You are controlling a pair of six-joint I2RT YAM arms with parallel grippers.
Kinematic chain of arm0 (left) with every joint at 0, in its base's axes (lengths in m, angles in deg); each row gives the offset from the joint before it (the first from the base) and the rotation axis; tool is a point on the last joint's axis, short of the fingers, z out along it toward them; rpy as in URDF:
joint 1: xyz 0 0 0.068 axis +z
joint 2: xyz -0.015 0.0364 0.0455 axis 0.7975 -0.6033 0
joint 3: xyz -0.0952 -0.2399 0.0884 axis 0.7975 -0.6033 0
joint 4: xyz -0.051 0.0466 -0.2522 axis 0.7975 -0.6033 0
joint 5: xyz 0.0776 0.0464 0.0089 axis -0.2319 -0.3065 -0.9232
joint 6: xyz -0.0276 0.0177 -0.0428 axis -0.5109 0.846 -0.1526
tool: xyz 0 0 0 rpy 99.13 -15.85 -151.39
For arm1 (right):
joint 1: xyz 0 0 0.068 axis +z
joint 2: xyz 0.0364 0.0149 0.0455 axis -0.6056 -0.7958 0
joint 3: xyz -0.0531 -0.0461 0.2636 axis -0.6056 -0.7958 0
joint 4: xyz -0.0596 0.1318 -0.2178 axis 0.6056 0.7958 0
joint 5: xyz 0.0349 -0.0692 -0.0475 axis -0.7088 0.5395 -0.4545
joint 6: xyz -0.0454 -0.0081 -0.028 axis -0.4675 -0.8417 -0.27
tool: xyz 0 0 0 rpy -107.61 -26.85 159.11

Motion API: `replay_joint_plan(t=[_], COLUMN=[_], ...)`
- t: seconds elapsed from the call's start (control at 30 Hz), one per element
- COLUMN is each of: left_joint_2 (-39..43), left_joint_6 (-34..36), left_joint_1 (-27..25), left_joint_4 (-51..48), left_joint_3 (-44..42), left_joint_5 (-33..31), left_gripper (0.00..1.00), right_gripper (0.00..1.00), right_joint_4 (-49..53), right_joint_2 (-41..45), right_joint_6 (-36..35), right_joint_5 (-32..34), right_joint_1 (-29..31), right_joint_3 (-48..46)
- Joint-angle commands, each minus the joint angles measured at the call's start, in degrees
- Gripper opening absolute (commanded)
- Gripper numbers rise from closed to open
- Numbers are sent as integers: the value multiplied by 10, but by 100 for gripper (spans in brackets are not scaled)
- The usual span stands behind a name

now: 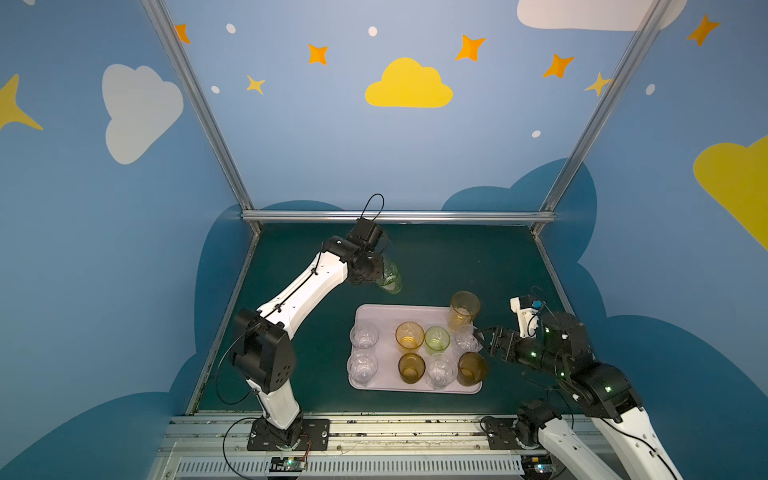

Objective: Place the glasses into the tray
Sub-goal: 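Grasp the green glass with the left gripper and lift it, then carry the green glass with the left gripper over the tray's far side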

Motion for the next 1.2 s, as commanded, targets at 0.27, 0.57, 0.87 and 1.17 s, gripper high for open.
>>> replay_joint_plan(t=[0.27,0.57,0.87,1.17], left_joint_2=[87,84,75,56], left_joint_6=[-49,-58,-70,-80], left_joint_1=[-64,-112,-151,-179], left_joint_4=[31,24,26,34], left_joint_3=[-57,-52,-54,-54], left_joint_5=[-19,-51,-67,-71], left_gripper=[4,4,4,4], right_gripper=[86,86,86,86], right_joint_4=[13,11,14,21], right_joint_2=[14,10,16,27], right_joint_6=[4,15,22,27], right_joint_5=[-2,-8,-11,-11], right_joint_1=[-2,-2,-3,-2], right_joint_3=[0,-3,-6,-10])
